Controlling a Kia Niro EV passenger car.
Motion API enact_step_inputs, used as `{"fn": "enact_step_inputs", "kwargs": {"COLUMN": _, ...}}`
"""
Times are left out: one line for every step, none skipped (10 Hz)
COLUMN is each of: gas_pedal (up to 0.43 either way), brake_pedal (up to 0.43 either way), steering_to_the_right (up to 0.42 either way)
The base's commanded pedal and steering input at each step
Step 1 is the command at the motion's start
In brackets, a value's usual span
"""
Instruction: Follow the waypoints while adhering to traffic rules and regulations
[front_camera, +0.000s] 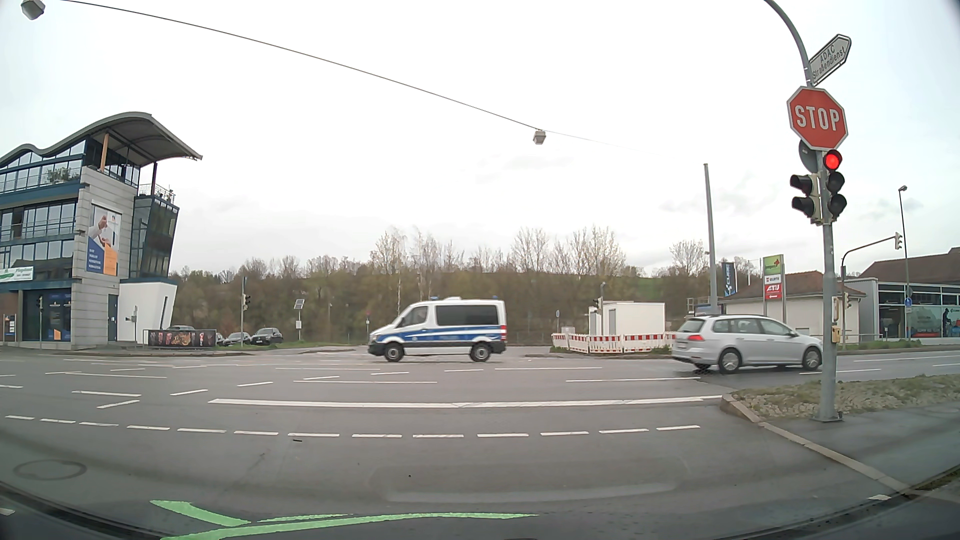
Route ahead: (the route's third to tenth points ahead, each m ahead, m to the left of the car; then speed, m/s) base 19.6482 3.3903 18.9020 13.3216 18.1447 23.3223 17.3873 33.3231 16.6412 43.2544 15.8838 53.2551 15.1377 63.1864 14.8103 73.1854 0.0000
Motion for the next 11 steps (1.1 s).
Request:
{"fn": "enact_step_inputs", "kwargs": {"gas_pedal": 0.000, "brake_pedal": 0.409, "steering_to_the_right": -0.073}}
{"fn": "enact_step_inputs", "kwargs": {"gas_pedal": 0.000, "brake_pedal": 0.409, "steering_to_the_right": -0.073}}
{"fn": "enact_step_inputs", "kwargs": {"gas_pedal": 0.000, "brake_pedal": 0.409, "steering_to_the_right": -0.073}}
{"fn": "enact_step_inputs", "kwargs": {"gas_pedal": 0.000, "brake_pedal": 0.402, "steering_to_the_right": -0.073}}
{"fn": "enact_step_inputs", "kwargs": {"gas_pedal": 0.000, "brake_pedal": 0.409, "steering_to_the_right": -0.073}}
{"fn": "enact_step_inputs", "kwargs": {"gas_pedal": 0.000, "brake_pedal": 0.409, "steering_to_the_right": -0.073}}
{"fn": "enact_step_inputs", "kwargs": {"gas_pedal": 0.000, "brake_pedal": 0.402, "steering_to_the_right": -0.073}}
{"fn": "enact_step_inputs", "kwargs": {"gas_pedal": 0.000, "brake_pedal": 0.409, "steering_to_the_right": -0.073}}
{"fn": "enact_step_inputs", "kwargs": {"gas_pedal": 0.000, "brake_pedal": 0.409, "steering_to_the_right": -0.073}}
{"fn": "enact_step_inputs", "kwargs": {"gas_pedal": 0.000, "brake_pedal": 0.409, "steering_to_the_right": -0.073}}
{"fn": "enact_step_inputs", "kwargs": {"gas_pedal": 0.000, "brake_pedal": 0.409, "steering_to_the_right": -0.073}}
